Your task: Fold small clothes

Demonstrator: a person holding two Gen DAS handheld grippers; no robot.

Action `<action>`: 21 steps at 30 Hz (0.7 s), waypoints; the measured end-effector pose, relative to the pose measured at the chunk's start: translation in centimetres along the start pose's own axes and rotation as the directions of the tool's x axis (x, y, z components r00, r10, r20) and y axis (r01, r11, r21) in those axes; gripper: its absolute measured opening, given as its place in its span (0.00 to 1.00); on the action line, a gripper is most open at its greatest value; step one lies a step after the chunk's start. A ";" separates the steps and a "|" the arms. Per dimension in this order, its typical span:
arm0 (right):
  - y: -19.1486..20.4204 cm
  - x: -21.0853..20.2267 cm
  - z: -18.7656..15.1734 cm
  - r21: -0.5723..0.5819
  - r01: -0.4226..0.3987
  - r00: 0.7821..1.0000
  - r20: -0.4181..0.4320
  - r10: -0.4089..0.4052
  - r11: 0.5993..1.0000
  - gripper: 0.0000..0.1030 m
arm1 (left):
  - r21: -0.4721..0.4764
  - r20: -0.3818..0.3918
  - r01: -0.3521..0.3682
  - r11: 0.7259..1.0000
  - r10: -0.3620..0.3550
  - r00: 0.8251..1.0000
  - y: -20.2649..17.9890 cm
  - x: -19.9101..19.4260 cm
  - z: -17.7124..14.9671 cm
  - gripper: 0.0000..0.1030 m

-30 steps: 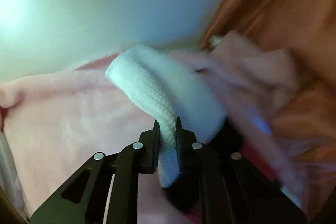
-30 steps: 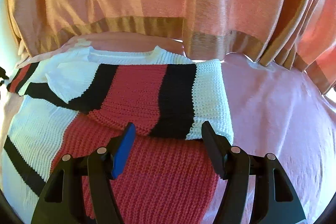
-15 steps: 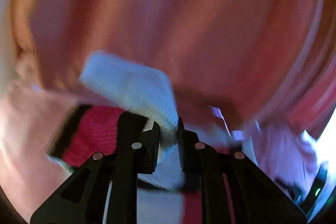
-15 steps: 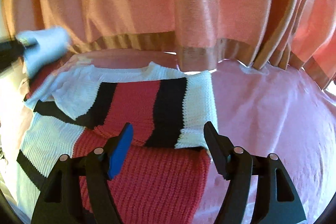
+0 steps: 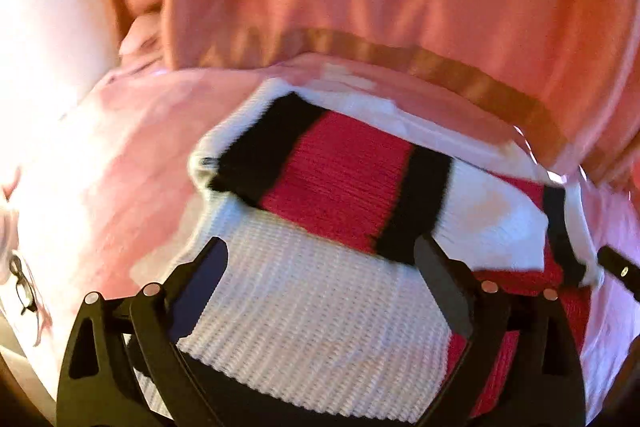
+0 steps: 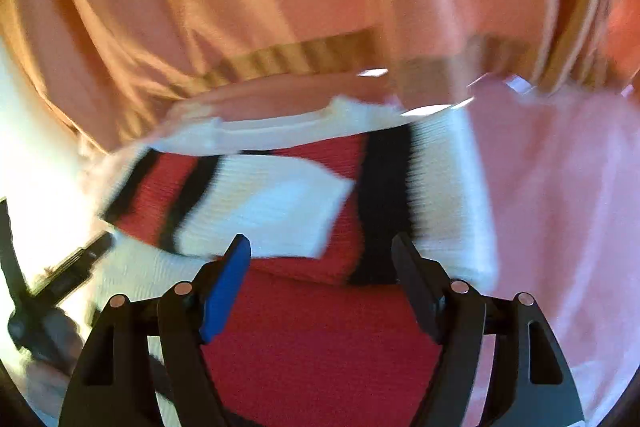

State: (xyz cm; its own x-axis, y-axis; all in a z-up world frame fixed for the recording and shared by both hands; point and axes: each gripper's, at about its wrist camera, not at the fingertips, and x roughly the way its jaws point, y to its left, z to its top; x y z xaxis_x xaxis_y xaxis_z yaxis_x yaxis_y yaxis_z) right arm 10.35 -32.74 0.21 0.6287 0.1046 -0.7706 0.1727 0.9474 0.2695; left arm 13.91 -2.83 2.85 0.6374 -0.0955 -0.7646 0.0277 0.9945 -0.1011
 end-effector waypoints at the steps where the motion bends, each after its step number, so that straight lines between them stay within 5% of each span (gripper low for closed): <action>1: 0.4 0.9 0.3 0.009 -0.011 1.000 -0.015 0.011 1.000 0.69 | -0.040 -0.014 0.015 0.999 -0.015 1.000 1.1 0.3 0.5 0.89; 7: 0.8 7.0 1.1 0.050 0.180 0.981 -0.082 -0.175 0.982 0.69 | -0.206 -0.092 0.064 0.976 -0.085 0.992 6.7 2.1 0.8 0.89; 10: 0.6 8.7 0.4 0.081 0.194 0.977 -0.109 -0.184 0.978 0.69 | -0.261 -0.070 0.038 0.964 -0.059 0.996 8.9 2.2 1.4 0.89; 11: 0.8 8.7 0.3 0.070 0.198 0.977 -0.090 -0.191 0.978 0.55 | -0.268 -0.063 0.033 0.963 -0.052 0.997 9.4 2.3 1.6 0.89; 12: 1.3 8.7 0.2 0.049 0.180 0.981 -0.075 -0.176 0.982 0.16 | -0.274 -0.057 0.031 0.961 -0.048 0.997 9.9 2.3 1.8 0.89; 13: 2.1 8.8 0.5 0.028 0.135 0.988 -0.078 -0.132 0.990 0.09 | -0.288 -0.053 0.033 0.957 -0.050 0.997 10.5 2.4 2.1 0.89; 18: 5.1 2.8 4.7 -0.058 0.048 0.995 0.086 -0.043 0.997 0.05 | -0.388 -0.053 0.119 0.914 -0.151 0.987 12.0 3.1 2.3 0.89; 21: 5.8 -0.1 6.1 -0.133 0.086 0.985 0.160 -0.064 0.987 0.05 | -0.476 -0.051 0.253 0.843 -0.313 0.948 12.0 4.4 2.2 0.89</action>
State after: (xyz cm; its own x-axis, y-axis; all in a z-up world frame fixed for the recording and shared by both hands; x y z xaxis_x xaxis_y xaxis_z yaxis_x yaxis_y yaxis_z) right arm 15.91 -29.12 5.40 0.7298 -0.0065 -0.6836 0.1238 0.9847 0.1227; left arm 18.74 8.74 -0.31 0.5569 -0.4039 -0.7257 -0.1818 0.7933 -0.5811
